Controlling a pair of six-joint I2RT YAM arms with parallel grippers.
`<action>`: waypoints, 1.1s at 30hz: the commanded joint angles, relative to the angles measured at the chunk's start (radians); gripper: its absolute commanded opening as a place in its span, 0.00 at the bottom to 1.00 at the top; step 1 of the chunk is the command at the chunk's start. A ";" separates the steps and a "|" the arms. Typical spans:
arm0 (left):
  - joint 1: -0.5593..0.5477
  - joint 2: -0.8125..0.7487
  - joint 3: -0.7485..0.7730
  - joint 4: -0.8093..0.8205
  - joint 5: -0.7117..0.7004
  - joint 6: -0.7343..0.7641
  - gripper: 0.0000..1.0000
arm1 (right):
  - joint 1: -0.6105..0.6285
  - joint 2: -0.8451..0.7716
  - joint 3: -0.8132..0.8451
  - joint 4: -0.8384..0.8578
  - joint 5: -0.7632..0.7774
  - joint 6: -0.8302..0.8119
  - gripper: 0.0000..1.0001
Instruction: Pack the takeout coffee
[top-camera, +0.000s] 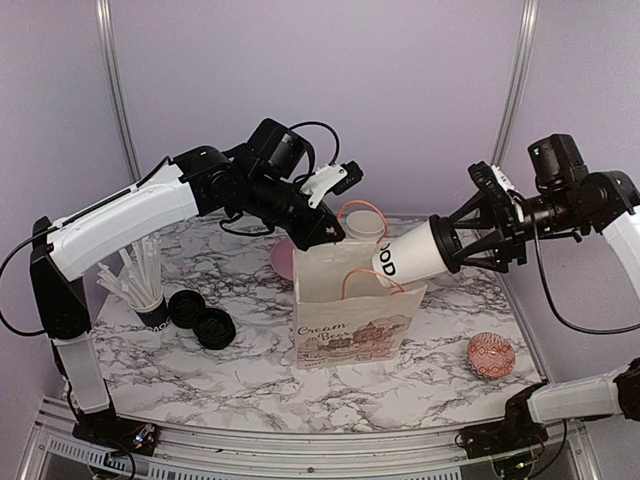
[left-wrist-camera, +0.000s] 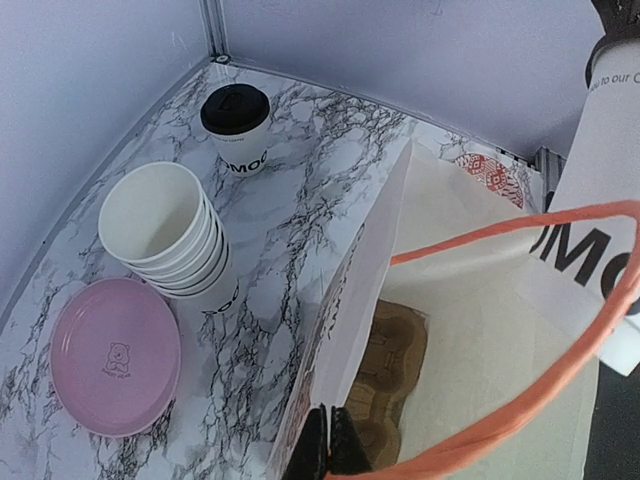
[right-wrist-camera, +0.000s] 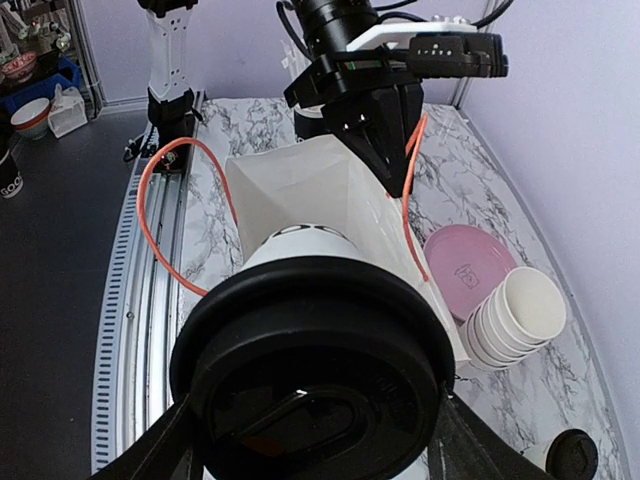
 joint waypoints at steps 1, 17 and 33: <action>0.002 -0.010 0.048 -0.018 -0.009 -0.003 0.00 | 0.096 0.026 0.028 0.077 0.154 0.059 0.61; 0.002 0.015 0.081 -0.036 0.014 -0.026 0.00 | 0.434 0.291 0.170 0.057 0.501 -0.067 0.57; -0.028 -0.077 0.075 -0.075 -0.026 0.012 0.60 | 0.513 0.333 0.176 0.007 0.727 -0.117 0.54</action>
